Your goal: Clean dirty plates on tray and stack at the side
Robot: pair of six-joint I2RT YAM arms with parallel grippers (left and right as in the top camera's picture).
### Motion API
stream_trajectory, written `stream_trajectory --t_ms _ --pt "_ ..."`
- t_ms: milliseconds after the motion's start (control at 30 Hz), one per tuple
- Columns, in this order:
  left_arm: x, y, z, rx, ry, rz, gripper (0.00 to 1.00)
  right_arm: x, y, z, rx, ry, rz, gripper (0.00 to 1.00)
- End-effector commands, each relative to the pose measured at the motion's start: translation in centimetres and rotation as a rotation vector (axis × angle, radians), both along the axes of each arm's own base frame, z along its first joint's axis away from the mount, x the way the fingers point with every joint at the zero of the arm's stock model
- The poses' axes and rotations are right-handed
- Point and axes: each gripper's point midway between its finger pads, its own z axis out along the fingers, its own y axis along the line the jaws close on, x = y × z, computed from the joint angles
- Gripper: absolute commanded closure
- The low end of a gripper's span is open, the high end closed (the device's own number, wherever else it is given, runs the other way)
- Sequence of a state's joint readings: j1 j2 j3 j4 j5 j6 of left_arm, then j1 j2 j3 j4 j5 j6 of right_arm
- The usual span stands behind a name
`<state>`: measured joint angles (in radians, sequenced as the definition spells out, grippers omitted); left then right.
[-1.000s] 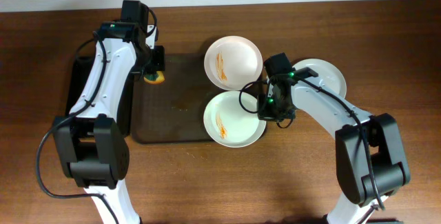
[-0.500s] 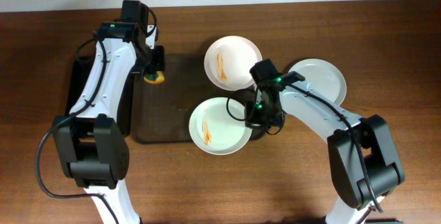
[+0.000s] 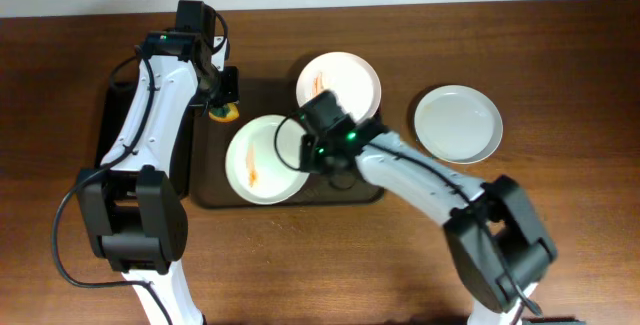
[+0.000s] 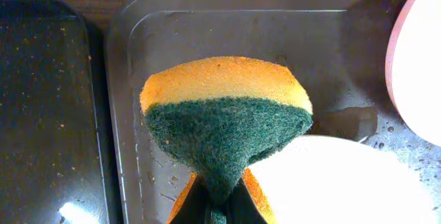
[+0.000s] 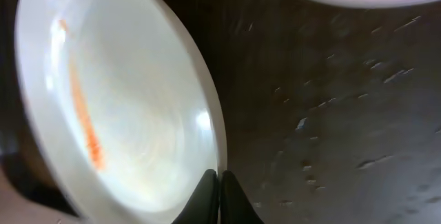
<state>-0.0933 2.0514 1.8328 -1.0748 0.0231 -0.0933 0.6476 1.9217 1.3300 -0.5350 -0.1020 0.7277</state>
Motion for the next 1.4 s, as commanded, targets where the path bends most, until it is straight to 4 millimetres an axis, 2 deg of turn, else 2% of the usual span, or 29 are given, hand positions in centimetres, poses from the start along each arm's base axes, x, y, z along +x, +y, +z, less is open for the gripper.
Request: stream_trajectory --t_ms 0,133,200,367,433,600,633,733,800,933,1000,1167,1267,1367 --pt "0.2 0.0 0.0 -0.002 0.000 -0.017 0.99 0.2 0.8 -1.5 -0.051 -0.022 -0.056 0.96" --pt "0.2 0.0 0.0 -0.002 0.000 -0.017 0.99 1.0 0.6 -1.3 -0.034 -0.034 -0.058 0.63" --pt "0.2 0.0 0.0 -0.002 0.000 -0.017 0.99 1.6 0.7 -1.3 0.000 -0.033 -0.040 0.58" --pt "0.2 0.0 0.0 -0.002 0.002 -0.017 0.99 1.4 1.5 -2.7 0.073 0.036 -0.013 0.59" --pt "0.0 0.1 -0.1 -0.002 0.008 -0.017 0.99 0.6 1.9 -3.9 0.089 0.087 0.006 0.66" --pt "0.0 -0.1 -0.1 -0.013 0.009 -0.019 0.99 0.8 2.2 -5.1 0.105 0.112 -0.036 0.71" --pt "0.0 -0.2 -0.1 -0.018 0.011 -0.021 1.00 1.0 2.3 -5.3 0.111 0.110 -0.043 0.75" --pt "-0.6 -0.8 -0.3 -0.054 0.035 -0.031 1.00 1.2 2.6 -5.9 0.127 0.122 -0.073 0.96" --pt "-1.3 -1.1 -0.9 -0.067 0.066 -0.034 0.99 1.3 2.7 -6.3 0.136 0.130 -0.085 0.96" --pt "-3.5 -1.3 -3.4 -0.085 0.152 -0.036 1.00 2.0 2.4 -6.3 0.158 0.129 -0.101 0.96" --pt "-4.9 -1.8 -5.2 -0.116 0.203 -0.040 0.99 2.3 2.2 -6.3 0.159 0.128 -0.108 0.96" --pt "-7.5 -1.5 -9.9 -0.110 0.260 -0.036 1.00 2.3 2.3 -6.2 0.166 0.126 -0.105 0.96" --pt "-8.5 -1.4 -11.8 -0.106 0.269 -0.035 1.00 2.3 2.4 -6.2 0.171 0.129 -0.101 0.96" --pt "-9.7 -1.3 -12.8 -0.105 0.302 -0.026 1.00 2.3 2.4 -6.2 0.173 0.127 -0.101 0.96"
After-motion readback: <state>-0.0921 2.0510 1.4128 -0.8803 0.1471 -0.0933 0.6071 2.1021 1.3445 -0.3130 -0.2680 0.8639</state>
